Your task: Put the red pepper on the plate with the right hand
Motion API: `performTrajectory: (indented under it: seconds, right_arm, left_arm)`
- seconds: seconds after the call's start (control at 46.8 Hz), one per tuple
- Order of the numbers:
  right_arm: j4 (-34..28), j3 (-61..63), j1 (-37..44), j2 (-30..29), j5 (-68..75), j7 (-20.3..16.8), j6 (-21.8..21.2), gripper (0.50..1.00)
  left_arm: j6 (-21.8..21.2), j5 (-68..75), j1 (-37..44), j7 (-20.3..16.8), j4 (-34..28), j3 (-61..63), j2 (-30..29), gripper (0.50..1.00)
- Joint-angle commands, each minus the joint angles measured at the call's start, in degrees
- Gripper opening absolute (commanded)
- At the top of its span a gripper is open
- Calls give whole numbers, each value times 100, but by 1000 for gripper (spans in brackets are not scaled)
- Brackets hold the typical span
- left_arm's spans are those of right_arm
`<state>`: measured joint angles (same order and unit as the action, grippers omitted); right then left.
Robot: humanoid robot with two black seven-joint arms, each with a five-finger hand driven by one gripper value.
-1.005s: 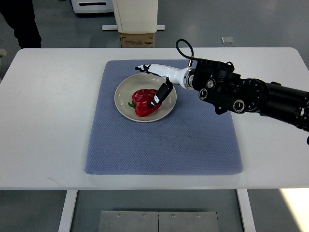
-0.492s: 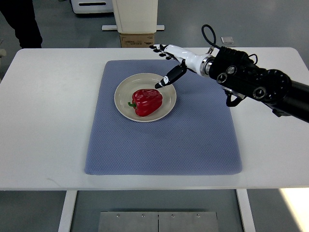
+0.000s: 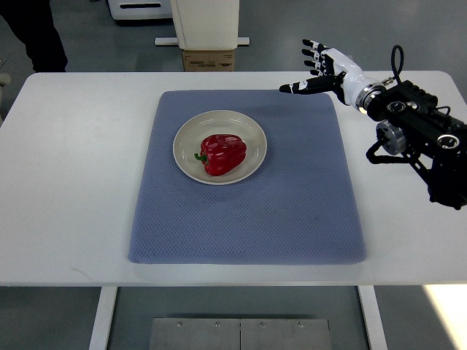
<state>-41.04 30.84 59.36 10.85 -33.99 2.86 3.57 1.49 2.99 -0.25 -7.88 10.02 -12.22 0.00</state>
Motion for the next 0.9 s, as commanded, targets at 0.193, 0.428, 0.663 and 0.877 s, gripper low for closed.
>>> performTrajectory:
  seconds: [0.193,0.428,0.663,0.877]
  right_arm:
    - [9,809,-337,-355,498,-4,452,991]
    - [53,1775,-653,-680,596,13,460,998]
    - [44,2338,-926,-918,596,92,460,1000]
    - [-53,2760,-1181,-1085,596,777,452,1000]
  left_arm:
    - [0,0,-1,6,0,0,0,1000]
    - [0,0,-1,-3,0,0,0,1000]
    - [0,0,-1,6,0,0,0,1000]
    - [0,0,-1,-3,0,0,0,1000]
